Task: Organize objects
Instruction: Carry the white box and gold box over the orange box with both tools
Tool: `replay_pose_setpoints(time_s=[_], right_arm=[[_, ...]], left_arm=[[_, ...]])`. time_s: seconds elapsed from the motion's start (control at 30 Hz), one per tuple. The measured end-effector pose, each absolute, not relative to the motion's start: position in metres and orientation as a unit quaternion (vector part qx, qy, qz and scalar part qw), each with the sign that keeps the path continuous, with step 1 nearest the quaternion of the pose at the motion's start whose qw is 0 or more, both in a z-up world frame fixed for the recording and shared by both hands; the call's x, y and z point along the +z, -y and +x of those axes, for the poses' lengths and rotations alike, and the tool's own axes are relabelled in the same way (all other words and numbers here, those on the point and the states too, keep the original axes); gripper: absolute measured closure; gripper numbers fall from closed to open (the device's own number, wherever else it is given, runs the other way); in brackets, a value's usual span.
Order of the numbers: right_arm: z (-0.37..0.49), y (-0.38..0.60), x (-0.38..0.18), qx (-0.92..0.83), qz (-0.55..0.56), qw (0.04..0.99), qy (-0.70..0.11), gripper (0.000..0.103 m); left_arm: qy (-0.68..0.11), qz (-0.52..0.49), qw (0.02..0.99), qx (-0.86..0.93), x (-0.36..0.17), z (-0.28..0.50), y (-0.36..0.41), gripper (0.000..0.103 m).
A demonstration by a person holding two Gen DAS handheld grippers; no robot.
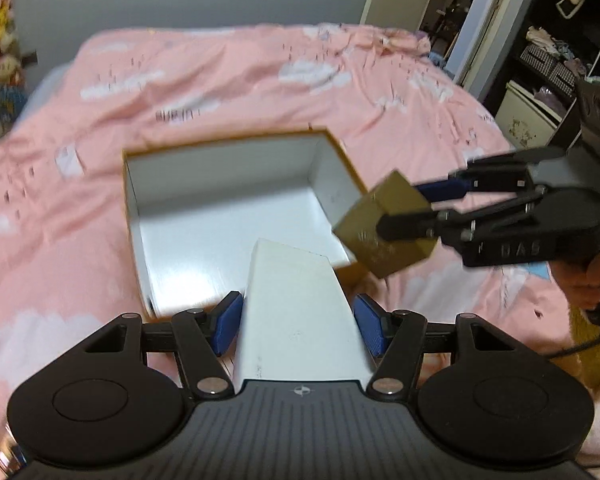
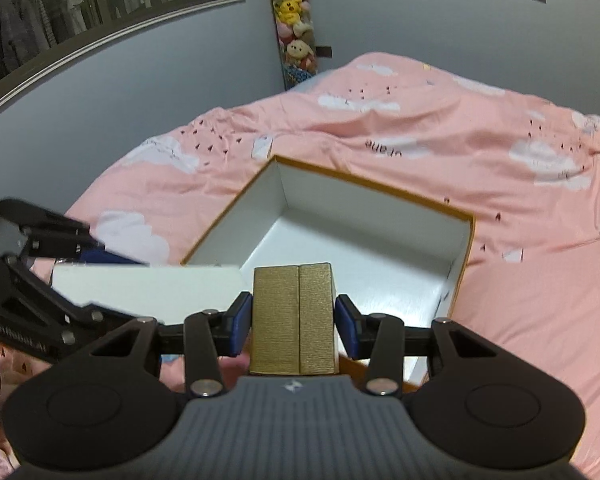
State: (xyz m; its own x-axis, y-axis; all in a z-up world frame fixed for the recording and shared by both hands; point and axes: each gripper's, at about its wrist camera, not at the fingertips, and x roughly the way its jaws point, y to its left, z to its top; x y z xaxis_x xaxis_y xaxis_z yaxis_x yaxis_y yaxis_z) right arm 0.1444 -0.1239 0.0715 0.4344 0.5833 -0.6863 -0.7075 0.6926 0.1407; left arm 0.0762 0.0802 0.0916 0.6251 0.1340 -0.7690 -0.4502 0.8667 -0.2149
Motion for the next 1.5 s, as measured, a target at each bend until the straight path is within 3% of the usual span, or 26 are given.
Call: replay_pose_setpoints(time_s=[0.2, 0.53, 0.8, 1.5], right_arm=[[0.17, 0.115, 0.07, 0.371, -0.077, 0.851, -0.365, 0.056], [0.241, 0.099, 0.014, 0.343, -0.032, 0.839, -0.421, 0.056], [0.267, 0.096, -0.025, 0.333, -0.023, 0.821, -0.463, 0.056], [0.273, 0.068, -0.048, 0.331, -0.019, 0.795, -0.508, 0.056]], left_arm=[[-0.388, -0.175, 0.886, 0.181, 0.086, 0.101, -0.113, 0.033], [-0.428, -0.223, 0.846, 0.226, 0.013, 0.155, -0.164, 0.033], [-0.424, -0.227, 0.819, 0.312, -0.027, 0.152, -0.147, 0.033], [-0.45, -0.191, 0.805, 0.335, -0.034, 0.15, -0.15, 0.03]])
